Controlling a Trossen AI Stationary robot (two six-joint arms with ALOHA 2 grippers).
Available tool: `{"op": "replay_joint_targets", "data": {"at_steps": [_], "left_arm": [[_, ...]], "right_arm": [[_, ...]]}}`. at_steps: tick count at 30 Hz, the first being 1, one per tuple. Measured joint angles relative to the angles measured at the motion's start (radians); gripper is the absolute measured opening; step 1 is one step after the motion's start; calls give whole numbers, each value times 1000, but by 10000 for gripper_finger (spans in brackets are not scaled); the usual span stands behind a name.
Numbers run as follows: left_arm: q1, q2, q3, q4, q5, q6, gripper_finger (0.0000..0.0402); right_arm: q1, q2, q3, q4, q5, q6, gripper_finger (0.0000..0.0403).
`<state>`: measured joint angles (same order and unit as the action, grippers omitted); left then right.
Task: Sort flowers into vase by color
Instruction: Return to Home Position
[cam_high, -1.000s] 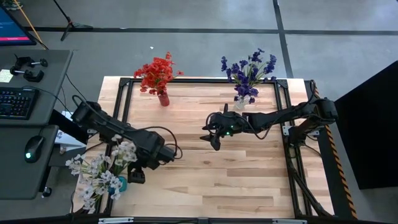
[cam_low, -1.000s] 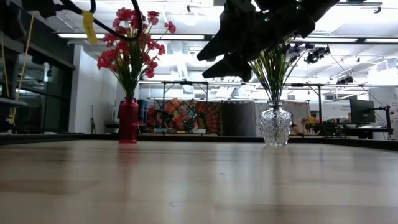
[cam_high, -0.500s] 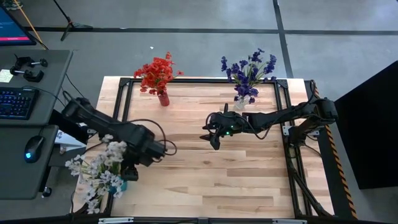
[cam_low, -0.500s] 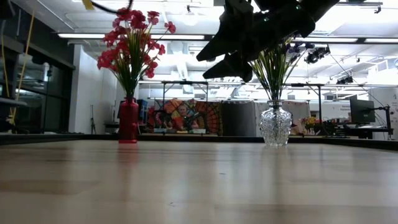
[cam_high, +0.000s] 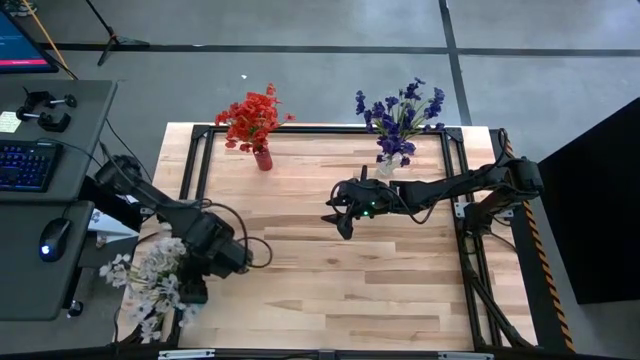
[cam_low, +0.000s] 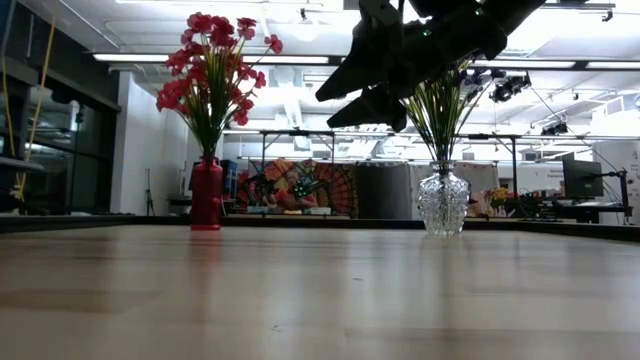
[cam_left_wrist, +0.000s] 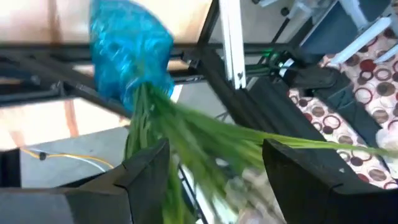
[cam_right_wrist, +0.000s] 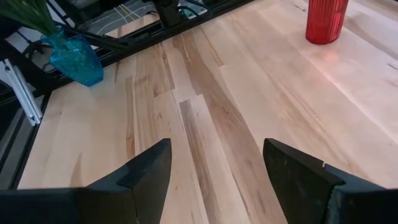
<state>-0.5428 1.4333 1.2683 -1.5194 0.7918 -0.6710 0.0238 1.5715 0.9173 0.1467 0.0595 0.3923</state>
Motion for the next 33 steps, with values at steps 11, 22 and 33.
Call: {"op": "replay_joint_targets", "data": {"at_steps": [11, 22, 33], "left_arm": [[-4, -9, -2, 13, 32, 55, 242], [114, 0, -2, 401, 62, -5, 242], [419, -7, 127, 844, 190, 13, 242]], "right_arm": [[0, 0, 0, -1, 0, 0, 243], [0, 0, 0, -27, -36, 0, 243], [-20, 0, 0, -16, -127, -7, 243]]}}
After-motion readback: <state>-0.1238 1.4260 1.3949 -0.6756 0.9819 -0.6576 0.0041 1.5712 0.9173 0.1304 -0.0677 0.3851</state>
